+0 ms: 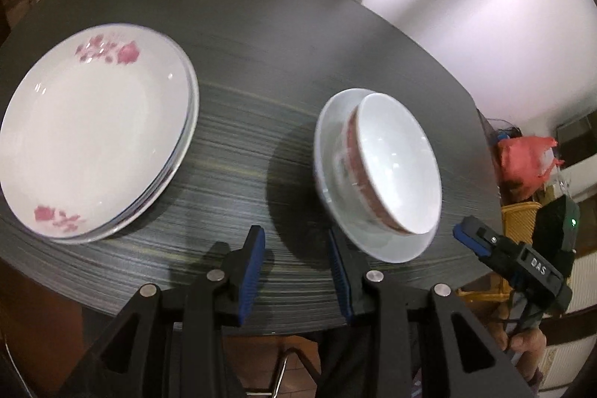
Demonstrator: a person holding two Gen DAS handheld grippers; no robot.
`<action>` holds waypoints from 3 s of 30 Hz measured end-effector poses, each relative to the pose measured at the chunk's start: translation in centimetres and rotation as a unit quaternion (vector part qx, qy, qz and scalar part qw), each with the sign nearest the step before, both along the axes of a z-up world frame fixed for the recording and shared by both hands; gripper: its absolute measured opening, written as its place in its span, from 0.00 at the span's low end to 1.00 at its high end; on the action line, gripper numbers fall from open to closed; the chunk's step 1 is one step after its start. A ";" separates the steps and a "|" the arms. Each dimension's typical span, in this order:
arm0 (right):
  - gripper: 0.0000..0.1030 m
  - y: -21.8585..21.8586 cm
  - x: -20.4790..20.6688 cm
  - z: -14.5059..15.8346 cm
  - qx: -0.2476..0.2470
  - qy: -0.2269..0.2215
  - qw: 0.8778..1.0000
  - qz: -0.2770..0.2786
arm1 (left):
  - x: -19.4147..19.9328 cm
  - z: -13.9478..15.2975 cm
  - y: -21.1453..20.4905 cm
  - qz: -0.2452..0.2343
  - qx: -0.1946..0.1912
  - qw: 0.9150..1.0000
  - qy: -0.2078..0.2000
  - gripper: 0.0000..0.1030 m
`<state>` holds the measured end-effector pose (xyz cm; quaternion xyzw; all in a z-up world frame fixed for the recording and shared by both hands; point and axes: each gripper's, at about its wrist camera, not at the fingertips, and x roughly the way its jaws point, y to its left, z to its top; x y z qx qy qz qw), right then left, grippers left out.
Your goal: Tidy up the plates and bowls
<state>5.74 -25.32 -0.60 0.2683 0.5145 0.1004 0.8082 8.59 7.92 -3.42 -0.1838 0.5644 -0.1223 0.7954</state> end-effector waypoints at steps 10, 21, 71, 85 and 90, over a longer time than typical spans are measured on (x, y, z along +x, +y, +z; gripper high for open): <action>0.46 0.8 0.1 0.0 -0.019 -0.002 1.000 0.007 | 1.4 -0.9 -0.2 0.020 -0.009 1.000 -0.017 0.33; 0.46 1.0 1.9 -0.4 -0.031 0.014 0.999 0.015 | 2.9 -1.0 -1.9 -0.008 0.004 1.000 -0.025 0.34; 0.07 4.5 7.2 -3.3 -0.074 0.040 0.989 0.125 | 4.2 -2.4 -7.6 -0.118 0.139 0.980 -0.083 0.19; 0.19 3.3 7.7 -4.1 -0.036 0.049 0.992 0.109 | 3.7 -2.3 -8.5 -0.135 0.163 0.973 -0.092 0.23; 0.19 3.4 7.6 -4.1 -0.036 0.048 0.992 0.110 | 3.5 -2.3 -8.9 -0.136 0.174 0.971 -0.095 0.25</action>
